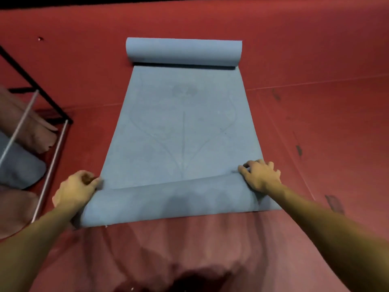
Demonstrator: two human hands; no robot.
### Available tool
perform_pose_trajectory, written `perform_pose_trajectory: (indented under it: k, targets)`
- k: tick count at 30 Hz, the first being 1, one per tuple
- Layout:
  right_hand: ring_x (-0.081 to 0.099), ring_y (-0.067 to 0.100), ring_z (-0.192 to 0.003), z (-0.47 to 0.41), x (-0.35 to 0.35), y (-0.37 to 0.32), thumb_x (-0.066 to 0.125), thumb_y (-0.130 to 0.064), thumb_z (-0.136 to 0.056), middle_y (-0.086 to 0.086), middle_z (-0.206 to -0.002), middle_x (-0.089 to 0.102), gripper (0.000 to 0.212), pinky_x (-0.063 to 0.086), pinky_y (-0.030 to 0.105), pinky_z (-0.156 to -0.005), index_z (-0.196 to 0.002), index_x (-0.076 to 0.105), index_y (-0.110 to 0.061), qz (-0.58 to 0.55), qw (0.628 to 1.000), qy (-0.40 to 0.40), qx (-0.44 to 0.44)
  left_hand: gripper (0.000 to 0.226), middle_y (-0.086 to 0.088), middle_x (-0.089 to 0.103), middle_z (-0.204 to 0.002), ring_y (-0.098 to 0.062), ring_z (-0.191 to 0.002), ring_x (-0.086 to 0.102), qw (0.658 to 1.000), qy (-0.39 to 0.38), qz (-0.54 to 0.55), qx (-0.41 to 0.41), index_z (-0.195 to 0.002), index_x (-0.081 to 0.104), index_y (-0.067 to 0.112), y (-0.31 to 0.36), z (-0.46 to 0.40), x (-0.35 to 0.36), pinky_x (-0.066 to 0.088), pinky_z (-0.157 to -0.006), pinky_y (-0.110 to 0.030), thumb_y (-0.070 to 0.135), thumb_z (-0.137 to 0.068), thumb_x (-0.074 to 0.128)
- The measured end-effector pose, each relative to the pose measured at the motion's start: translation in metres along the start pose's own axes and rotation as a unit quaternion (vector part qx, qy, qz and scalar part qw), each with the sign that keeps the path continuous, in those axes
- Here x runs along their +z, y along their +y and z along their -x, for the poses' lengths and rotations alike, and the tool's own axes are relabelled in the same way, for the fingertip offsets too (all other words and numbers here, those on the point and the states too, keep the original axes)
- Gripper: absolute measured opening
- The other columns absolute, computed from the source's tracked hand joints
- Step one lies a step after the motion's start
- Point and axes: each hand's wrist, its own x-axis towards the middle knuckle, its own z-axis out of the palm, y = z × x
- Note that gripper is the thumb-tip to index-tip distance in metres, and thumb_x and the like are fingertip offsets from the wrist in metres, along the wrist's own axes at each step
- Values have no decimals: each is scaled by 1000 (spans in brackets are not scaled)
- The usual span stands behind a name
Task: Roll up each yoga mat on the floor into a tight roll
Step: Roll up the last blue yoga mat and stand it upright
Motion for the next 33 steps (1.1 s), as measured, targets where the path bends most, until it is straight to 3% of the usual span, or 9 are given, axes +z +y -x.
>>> perform_pose_trajectory:
  k: [3, 5, 9, 13, 18, 22, 26, 29, 33]
  targets:
    - [39, 42, -135, 22, -50, -15, 30, -77, -97, 10, -145, 47, 67, 24, 72, -112, -138, 55, -30, 159, 983, -72, -52, 64, 0, 73, -115, -32, -108, 67, 986, -19, -79, 149, -113, 68, 38, 29, 7, -22, 56, -87, -47, 88, -77, 52]
    - [40, 41, -135, 45, -88, -34, 32, -82, -94, 10, -147, 45, 77, 34, 64, -110, -147, 46, -28, 246, 958, -100, -108, 76, 12, 67, -132, -21, -121, 64, 956, -155, -111, 222, -123, 63, 46, 59, 31, -29, 51, -101, -42, 99, -70, 50]
    - [51, 38, -128, 100, -127, -84, 43, -71, -99, 12, -141, 53, 72, 46, 49, -105, -148, 46, -18, 288, 929, -118, -200, 113, 1, 48, -153, -28, -138, 49, 880, -254, -285, 283, -159, 30, 39, 80, 89, -19, 42, -112, -48, 94, -64, 59]
    - [48, 40, -134, 152, -66, -114, 54, -62, -98, 15, -150, 46, 72, 45, 51, -107, -152, 40, -18, 209, 945, -102, -228, 83, -6, 48, -133, -30, -126, 48, 848, -188, -376, 322, -148, 44, 37, 62, 147, -8, 43, -101, -45, 70, -77, 71]
    - [39, 35, -141, 204, 72, -70, 58, -58, -93, 4, -155, 40, 77, 20, 68, -118, -158, 28, -32, 141, 967, -62, -204, 76, -3, 58, -132, -32, -120, 60, 895, -166, -300, 287, -138, 34, 20, 31, 206, 17, 46, -95, -44, 54, -85, 75]
    - [53, 38, -98, 215, 118, -34, 73, -20, -80, 10, -110, 60, 48, 42, 70, -99, -127, 62, -26, 191, 940, 94, -266, 69, 2, 63, -106, -26, -98, 66, 886, -63, -321, 329, -120, 56, 26, 15, 235, 38, 43, -80, -44, 59, -67, 86]
    - [51, 38, -90, 194, 87, -39, 37, -10, -83, 15, -102, 56, 43, 37, 68, -104, -118, 60, -20, 165, 900, 266, -302, 59, 0, 61, -92, -27, -81, 63, 897, -4, -292, 331, -112, 65, 27, 12, 248, 55, 44, -67, -42, 62, -68, 82]
    - [52, 38, -91, 211, 100, -32, 37, -13, -85, 17, -106, 56, 41, 40, 65, -101, -116, 63, -21, 195, 905, 248, -284, 72, 3, 62, -92, -24, -74, 64, 885, -12, -296, 359, -125, 58, 27, 0, 260, 54, 47, -57, -37, 71, -70, 77]
    - [51, 36, -88, 251, 147, -4, 60, -33, -89, 13, -107, 54, 35, 43, 61, -92, -121, 63, -22, 180, 940, 173, -232, 42, 4, 59, -87, -22, -63, 66, 881, -74, -289, 368, -96, 62, 30, -5, 265, 58, 40, -44, -32, 50, -70, 89]
